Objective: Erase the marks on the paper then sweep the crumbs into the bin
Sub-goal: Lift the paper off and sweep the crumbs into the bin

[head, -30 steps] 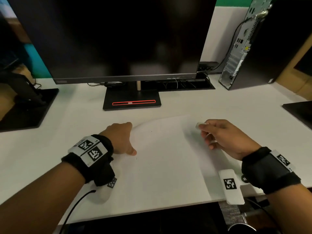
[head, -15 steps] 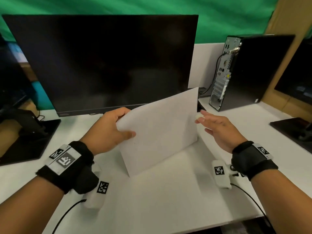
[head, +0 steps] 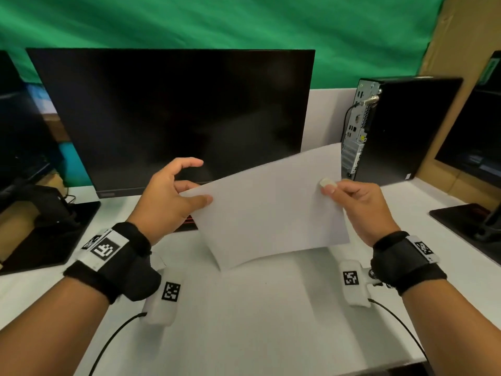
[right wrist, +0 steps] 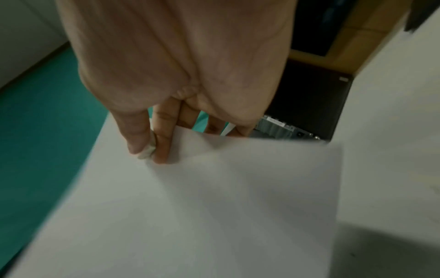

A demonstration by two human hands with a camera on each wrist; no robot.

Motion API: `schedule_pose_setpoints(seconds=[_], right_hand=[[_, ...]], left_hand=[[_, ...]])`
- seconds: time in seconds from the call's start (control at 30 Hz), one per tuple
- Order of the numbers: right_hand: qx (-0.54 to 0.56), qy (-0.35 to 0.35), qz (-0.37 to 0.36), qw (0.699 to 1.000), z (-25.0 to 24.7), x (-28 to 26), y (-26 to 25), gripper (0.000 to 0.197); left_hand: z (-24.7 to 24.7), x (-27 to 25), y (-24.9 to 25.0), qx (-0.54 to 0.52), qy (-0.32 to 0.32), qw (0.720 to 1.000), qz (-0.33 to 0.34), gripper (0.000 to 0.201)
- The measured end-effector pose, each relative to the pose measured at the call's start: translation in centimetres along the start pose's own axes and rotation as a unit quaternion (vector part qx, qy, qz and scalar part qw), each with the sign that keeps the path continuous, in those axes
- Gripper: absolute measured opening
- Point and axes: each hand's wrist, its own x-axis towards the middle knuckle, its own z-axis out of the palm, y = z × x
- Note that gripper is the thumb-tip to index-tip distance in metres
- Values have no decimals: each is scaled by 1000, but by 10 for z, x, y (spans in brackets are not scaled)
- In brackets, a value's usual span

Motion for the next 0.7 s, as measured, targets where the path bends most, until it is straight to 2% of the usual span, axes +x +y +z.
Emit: schedule_pose_setpoints(seconds=[0.17, 0.3, 0.37, 0.47, 0.7], right_hand=[[-2, 24, -3, 1000, -7, -3, 3, 26], [11, 28, -10, 1000, -13, 0, -2, 31], [1, 18, -20, 1000, -16, 1, -5, 27], [1, 19, -27, 999, -21, 1, -8, 20], [-5, 15, -17, 1000, -19, -2, -12, 27]], left_hand=[[6, 1, 2, -11, 31, 999, 23, 62], [7, 4, 9, -16, 53, 998, 39, 61], [7, 5, 11, -11, 63, 997, 50, 60], [7, 4, 11, -6, 66, 996, 55, 59], [4, 1, 7, 4, 61, 996, 59, 57]])
